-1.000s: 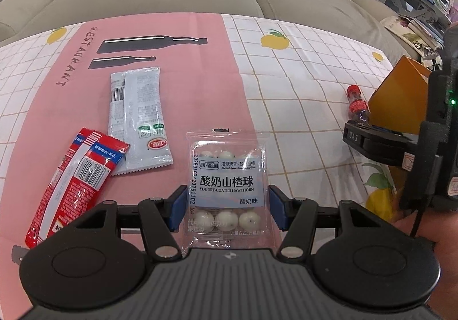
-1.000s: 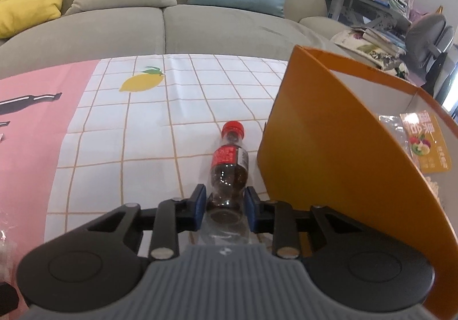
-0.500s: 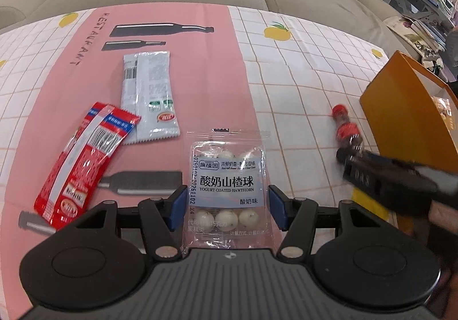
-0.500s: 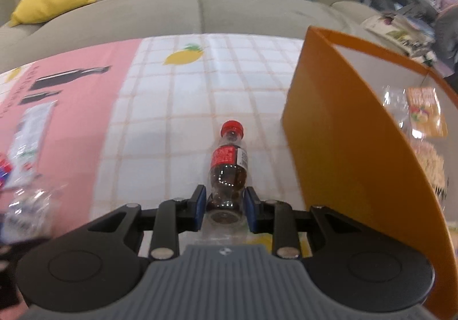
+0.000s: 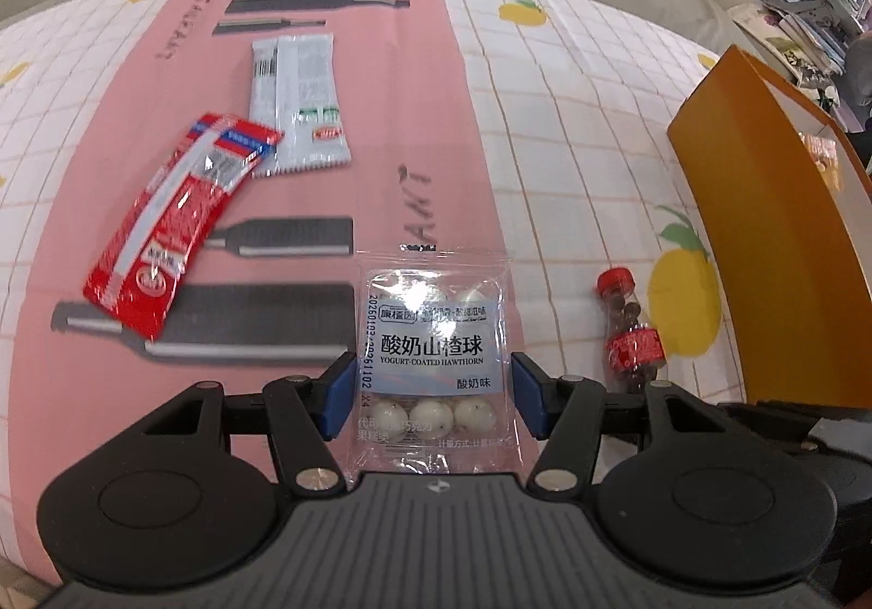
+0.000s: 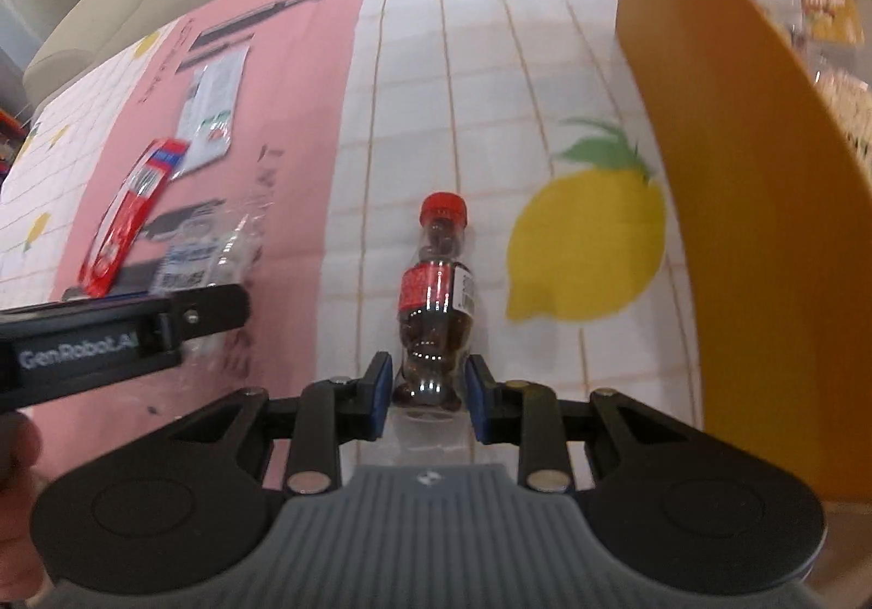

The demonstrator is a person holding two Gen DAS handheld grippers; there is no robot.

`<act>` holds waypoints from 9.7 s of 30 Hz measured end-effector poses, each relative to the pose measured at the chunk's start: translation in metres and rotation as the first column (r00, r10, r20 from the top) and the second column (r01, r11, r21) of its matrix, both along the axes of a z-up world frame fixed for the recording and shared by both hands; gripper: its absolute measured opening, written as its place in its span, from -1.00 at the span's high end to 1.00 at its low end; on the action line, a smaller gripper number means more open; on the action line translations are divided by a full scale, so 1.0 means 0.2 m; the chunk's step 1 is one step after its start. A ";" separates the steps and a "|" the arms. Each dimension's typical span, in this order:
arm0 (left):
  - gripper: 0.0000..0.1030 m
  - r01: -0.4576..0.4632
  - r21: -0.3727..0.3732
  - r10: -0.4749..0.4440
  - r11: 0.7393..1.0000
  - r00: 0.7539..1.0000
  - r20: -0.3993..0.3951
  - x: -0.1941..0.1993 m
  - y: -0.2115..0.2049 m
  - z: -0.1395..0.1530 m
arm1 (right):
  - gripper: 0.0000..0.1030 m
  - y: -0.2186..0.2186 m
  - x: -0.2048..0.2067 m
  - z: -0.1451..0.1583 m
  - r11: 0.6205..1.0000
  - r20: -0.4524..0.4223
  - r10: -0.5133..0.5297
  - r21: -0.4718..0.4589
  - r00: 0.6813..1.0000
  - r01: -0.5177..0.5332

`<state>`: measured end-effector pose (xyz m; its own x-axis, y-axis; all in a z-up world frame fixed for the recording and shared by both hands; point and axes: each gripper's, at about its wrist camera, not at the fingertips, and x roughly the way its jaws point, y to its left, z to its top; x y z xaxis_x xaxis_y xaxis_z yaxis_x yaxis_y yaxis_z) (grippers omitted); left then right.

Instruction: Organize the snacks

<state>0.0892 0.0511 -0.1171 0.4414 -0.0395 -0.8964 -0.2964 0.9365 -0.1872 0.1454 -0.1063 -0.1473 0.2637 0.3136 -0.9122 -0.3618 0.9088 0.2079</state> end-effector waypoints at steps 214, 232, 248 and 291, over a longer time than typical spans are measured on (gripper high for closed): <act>-0.55 -0.086 0.033 0.083 0.996 0.993 0.087 -0.14 0.31 0.23 | -0.51 0.09 -0.16 0.31 0.999 0.195 0.018 -0.050 0.981 -0.008; -0.65 -0.019 0.152 -0.005 0.988 0.988 0.158 -0.05 0.57 0.01 | -0.52 0.44 0.11 0.09 0.996 0.108 0.063 -0.066 0.992 -0.056; -0.26 -0.039 0.227 0.011 0.973 0.992 0.123 0.12 0.59 -0.13 | -0.51 0.64 0.20 0.01 0.982 0.220 0.189 -0.070 0.957 -0.178; -0.15 -0.027 0.190 0.025 0.981 1.000 0.011 -0.02 0.36 -0.09 | 0.07 0.63 0.07 -0.02 0.961 0.236 0.277 -0.076 0.931 -0.267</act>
